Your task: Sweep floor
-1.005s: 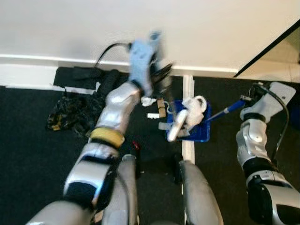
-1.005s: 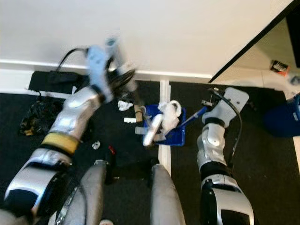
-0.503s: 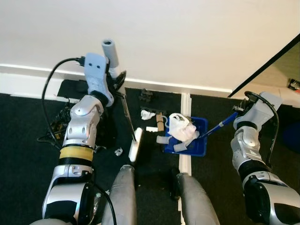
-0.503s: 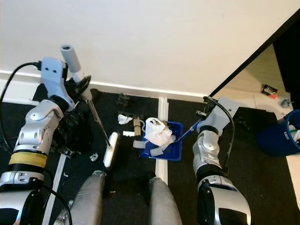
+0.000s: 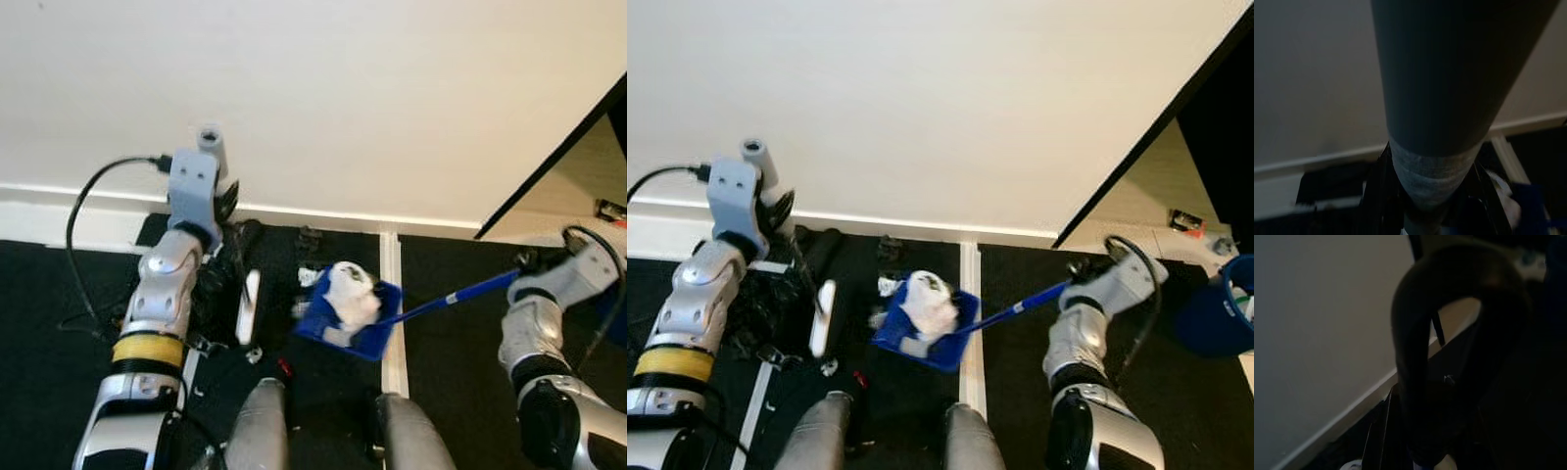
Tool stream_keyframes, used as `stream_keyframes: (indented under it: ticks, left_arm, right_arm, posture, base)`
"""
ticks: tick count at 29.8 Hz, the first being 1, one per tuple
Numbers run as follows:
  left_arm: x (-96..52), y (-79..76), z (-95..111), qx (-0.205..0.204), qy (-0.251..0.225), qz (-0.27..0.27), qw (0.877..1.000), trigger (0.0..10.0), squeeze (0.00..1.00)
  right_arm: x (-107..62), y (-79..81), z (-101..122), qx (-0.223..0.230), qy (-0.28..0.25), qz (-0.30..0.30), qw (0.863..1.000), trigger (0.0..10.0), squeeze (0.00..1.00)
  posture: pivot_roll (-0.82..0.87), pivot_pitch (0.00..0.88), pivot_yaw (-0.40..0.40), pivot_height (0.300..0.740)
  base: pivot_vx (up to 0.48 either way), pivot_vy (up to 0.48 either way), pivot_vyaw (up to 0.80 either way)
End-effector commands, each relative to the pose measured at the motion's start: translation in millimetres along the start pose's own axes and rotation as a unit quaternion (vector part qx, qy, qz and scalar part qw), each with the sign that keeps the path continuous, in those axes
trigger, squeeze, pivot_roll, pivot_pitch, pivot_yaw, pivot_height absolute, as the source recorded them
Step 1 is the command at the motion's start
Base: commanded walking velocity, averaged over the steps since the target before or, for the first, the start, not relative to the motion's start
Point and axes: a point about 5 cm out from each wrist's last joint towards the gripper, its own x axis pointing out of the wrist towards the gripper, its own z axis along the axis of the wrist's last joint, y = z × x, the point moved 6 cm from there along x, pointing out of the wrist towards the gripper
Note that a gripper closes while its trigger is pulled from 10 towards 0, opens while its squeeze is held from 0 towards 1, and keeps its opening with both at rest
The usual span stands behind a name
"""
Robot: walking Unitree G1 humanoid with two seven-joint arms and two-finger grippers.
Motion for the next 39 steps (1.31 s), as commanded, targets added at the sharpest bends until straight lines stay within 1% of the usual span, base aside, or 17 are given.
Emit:
stream_keyframes:
  ticks: [1,3,5,9,11,14,16,17,18,20,21,23,27,28,31,38,39]
  left_arm:
    - [-4.1,6.9,-4.2,0.022,0.008,0.008,1.0,10.0,0.0]
    - [-4.1,6.9,-4.2,0.022,0.008,0.008,1.0,10.0,0.0]
    - [-6.1,13.4,-12.0,0.027,0.021,0.019,0.999,10.0,0.0]
    - [-6.5,19.4,-16.1,0.03,0.028,0.028,0.999,10.0,0.0]
    - [-5.0,21.5,-17.3,0.029,0.029,0.032,0.999,10.0,0.0]
    - [-4.0,19.6,-23.0,0.014,0.037,0.035,0.999,10.0,0.0]
    - [-3.9,18.1,-25.5,0.007,0.04,0.034,0.999,10.0,0.0]
    - [-4.3,16.7,-34.3,-0.009,0.056,0.038,0.998,10.0,0.0]
    - [-4.3,16.7,-34.3,-0.009,0.056,0.038,0.998,10.0,0.0]
    - [-4.9,11.8,-48.8,-0.04,0.079,0.047,0.995,10.0,0.0]
    - [-4.6,7.7,-51.1,-0.059,0.076,0.052,0.994,10.0,0.0]
    - [-3.5,3.0,-51.1,-0.078,0.066,0.057,0.993,10.0,0.0]
    - [-2.7,1.1,-51.2,-0.081,0.063,0.058,0.993,10.0,0.0]
    - [-0.9,-6.6,-53.3,-0.074,0.069,0.048,0.994,10.0,0.0]
    - [0.0,-11.3,-56.8,-0.059,0.081,0.043,0.994,10.0,0.0]
    - [1.3,-13.6,-57.7,-0.049,0.082,0.045,0.994,10.0,0.0]
    - [3.1,-13.1,-54.3,-0.059,0.072,0.056,0.994,10.0,0.0]
  right_arm:
    - [-0.2,-17.8,3.9,0.004,-0.002,-0.013,1.0,10.0,0.0]
    - [-0.2,-17.8,3.9,0.004,-0.002,-0.013,1.0,10.0,0.0]
    - [0.6,-26.5,11.6,0.013,-0.016,-0.018,1.0,10.0,0.0]
    - [3.5,-25.6,21.3,0.022,-0.03,-0.011,0.999,10.0,0.0]
    - [8.4,-14.3,35.8,0.025,-0.052,0.011,0.998,10.0,0.0]
    - [13.3,1.3,51.9,0.055,-0.078,0.035,0.995,10.0,0.0]
    - [14.1,4.8,54.4,0.064,-0.082,0.04,0.994,10.0,0.0]
    - [15.1,11.0,56.4,0.072,-0.083,0.049,0.993,10.0,0.0]
    - [15.1,11.0,56.4,0.072,-0.083,0.049,0.993,10.0,0.0]
    - [16.2,24.0,57.3,0.068,-0.082,0.065,0.992,10.0,0.0]
    - [16.1,31.6,57.0,0.061,-0.081,0.075,0.992,10.0,0.0]
    - [15.4,40.5,55.8,0.054,-0.08,0.088,0.991,10.0,0.0]
    - [15.1,43.3,54.5,0.053,-0.078,0.093,0.991,10.0,0.0]
    - [14.3,47.5,50.1,0.052,-0.07,0.101,0.991,10.0,0.0]
    - [13.8,48.3,46.9,0.05,-0.064,0.103,0.991,10.0,0.0]
    - [13.1,48.7,45.4,0.045,-0.063,0.105,0.991,10.0,0.0]
    - [12.3,54.1,46.3,0.032,-0.066,0.115,0.991,10.0,0.0]
  posture:
    - [0.12,0.019,-0.017,0.74]
    - [0.12,0.019,-0.017,0.74]
    - [0.12,0.011,-0.015,0.74]
    - [0.12,0.006,-0.014,0.74]
    - [0.12,0.0,-0.016,0.74]
    - [0.12,0.0,-0.018,0.74]
    - [0.12,0.0,-0.018,0.74]
    - [0.12,0.0,-0.022,0.74]
    - [0.12,0.0,-0.022,0.74]
    - [0.12,0.0,-0.026,0.74]
    - [0.12,0.0,-0.028,0.74]
    - [0.12,0.0,-0.034,0.74]
    - [0.12,0.0,-0.036,0.74]
    - [0.12,0.0,-0.037,0.74]
    - [0.11,0.0,-0.037,0.74]
    - [0.11,0.0,-0.035,0.74]
    - [0.11,0.0,-0.035,0.74]
  base:
    - [0.0,0.0,0.0]
    - [0.0,0.0,0.0]
    - [0.0,0.0,0.0]
    - [0.0,0.0,0.0]
    - [0.0,0.0,0.0]
    - [0.0,0.0,0.0]
    - [0.0,0.0,0.0]
    - [0.0,0.0,0.0]
    - [0.0,0.0,0.0]
    - [0.0,0.0,0.0]
    - [0.0,0.0,0.0]
    - [0.0,0.0,0.0]
    - [0.0,0.0,0.0]
    - [0.0,0.0,0.0]
    - [0.0,0.0,0.0]
    - [0.0,0.0,0.0]
    - [0.0,-0.289,0.0]
